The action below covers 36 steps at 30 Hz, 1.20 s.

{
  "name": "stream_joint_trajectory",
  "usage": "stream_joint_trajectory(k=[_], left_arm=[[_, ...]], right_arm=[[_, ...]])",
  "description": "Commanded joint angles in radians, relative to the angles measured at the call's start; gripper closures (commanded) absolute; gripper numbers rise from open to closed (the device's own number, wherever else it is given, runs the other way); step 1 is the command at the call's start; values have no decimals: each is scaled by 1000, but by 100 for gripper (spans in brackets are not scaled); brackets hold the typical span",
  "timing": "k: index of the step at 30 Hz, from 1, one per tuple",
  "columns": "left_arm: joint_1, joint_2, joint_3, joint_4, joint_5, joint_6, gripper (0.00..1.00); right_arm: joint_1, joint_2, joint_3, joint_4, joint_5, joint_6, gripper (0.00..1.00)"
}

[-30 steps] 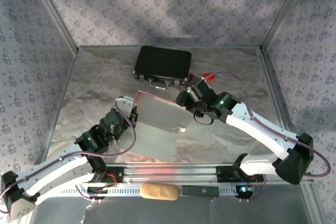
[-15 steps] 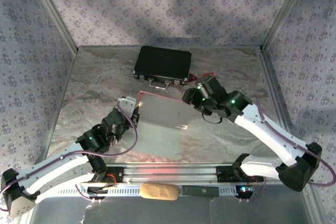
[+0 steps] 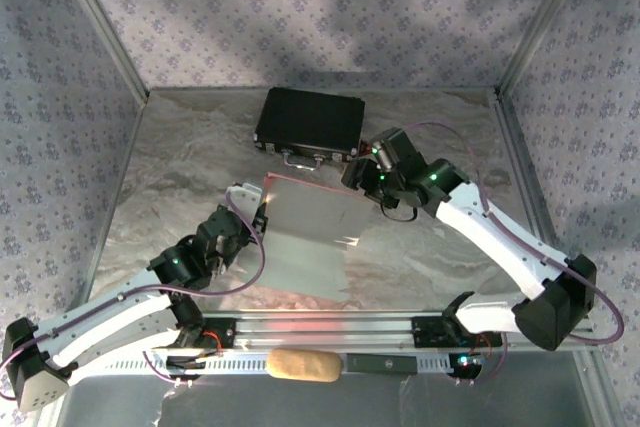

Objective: Fold the paper box

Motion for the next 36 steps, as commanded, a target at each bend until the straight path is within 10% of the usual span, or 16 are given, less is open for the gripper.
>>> stream_joint_trajectory(k=[1,36], left_arm=[[-7,-7,40,39,-7,15,100],[-18,-2,31,59,-6,7,100]], right_arm=[[21,-1,-8,22,-10,-10,35],[39,19,-121,224,-141,93,39]])
